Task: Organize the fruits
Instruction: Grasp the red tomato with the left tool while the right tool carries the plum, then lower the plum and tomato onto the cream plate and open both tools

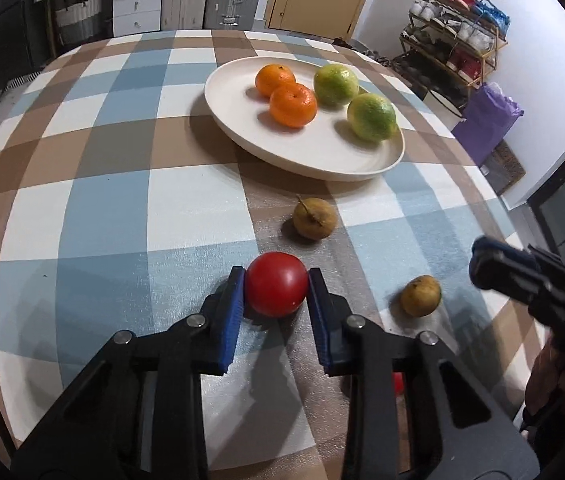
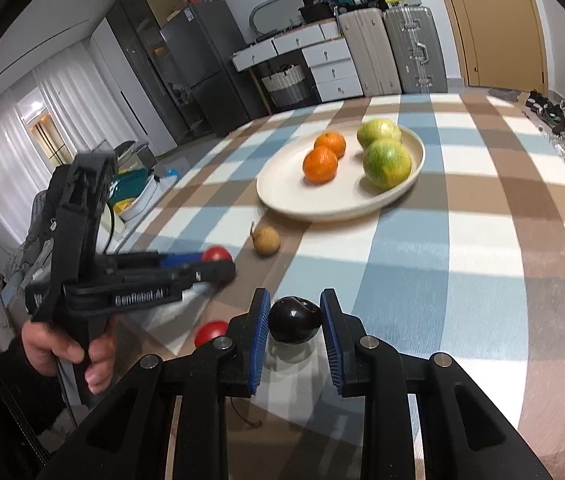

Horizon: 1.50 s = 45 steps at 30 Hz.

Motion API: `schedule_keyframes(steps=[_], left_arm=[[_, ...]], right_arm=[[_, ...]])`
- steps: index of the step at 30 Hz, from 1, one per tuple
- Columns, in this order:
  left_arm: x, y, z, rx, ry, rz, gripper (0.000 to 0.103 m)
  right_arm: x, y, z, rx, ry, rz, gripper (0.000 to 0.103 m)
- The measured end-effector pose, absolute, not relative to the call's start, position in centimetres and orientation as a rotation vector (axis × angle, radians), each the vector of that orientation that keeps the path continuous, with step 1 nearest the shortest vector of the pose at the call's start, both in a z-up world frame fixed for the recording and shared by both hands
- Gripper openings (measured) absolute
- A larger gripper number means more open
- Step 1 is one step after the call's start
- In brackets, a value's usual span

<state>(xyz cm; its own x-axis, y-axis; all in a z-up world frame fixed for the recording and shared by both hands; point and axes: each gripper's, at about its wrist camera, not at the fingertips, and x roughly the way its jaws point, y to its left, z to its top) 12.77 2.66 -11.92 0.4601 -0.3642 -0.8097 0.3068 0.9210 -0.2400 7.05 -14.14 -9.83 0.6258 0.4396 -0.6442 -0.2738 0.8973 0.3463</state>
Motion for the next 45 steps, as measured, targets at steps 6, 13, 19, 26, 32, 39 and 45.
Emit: schedule_keyframes(steps=[6, 13, 19, 26, 32, 39, 45], left_arm=[[12.8, 3.3, -10.6, -0.074, 1.004, -0.425, 0.028], [14.3, 4.3, -6.6, -0.070, 0.965, -0.425, 0.028], [17.2, 4.3, -2.6, -0.048, 0.910, -0.435, 0.028], [22.1, 3.5, -0.8, -0.048, 0.900, -0.437, 0.028], [26.3, 2.5, -2.5, -0.059, 0.927, -0.450, 0.028], [29.7, 1.4, -5.9, -0.052, 0.986, -0.466, 0.028], [31.3, 0.2, -8.4, -0.023, 1.026, -0.503, 0.028]], right_arm=[[8.6, -14.4, -6.9, 0.245, 0.742, 0.413, 0.026], [10.8, -14.4, -1.4, 0.219, 0.652, 0.446, 0.026], [13.7, -15.2, 2.5, 0.244, 0.630, 0.425, 0.026], [17.8, -15.8, 3.6, 0.302, 0.635, 0.431, 0.026], [21.7, -15.3, 2.1, 0.288, 0.671, 0.427, 0.026], [25.6, -14.3, -2.5, 0.255, 0.772, 0.429, 0.026], [27.5, -14.0, -5.9, 0.215, 0.853, 0.412, 0.026]])
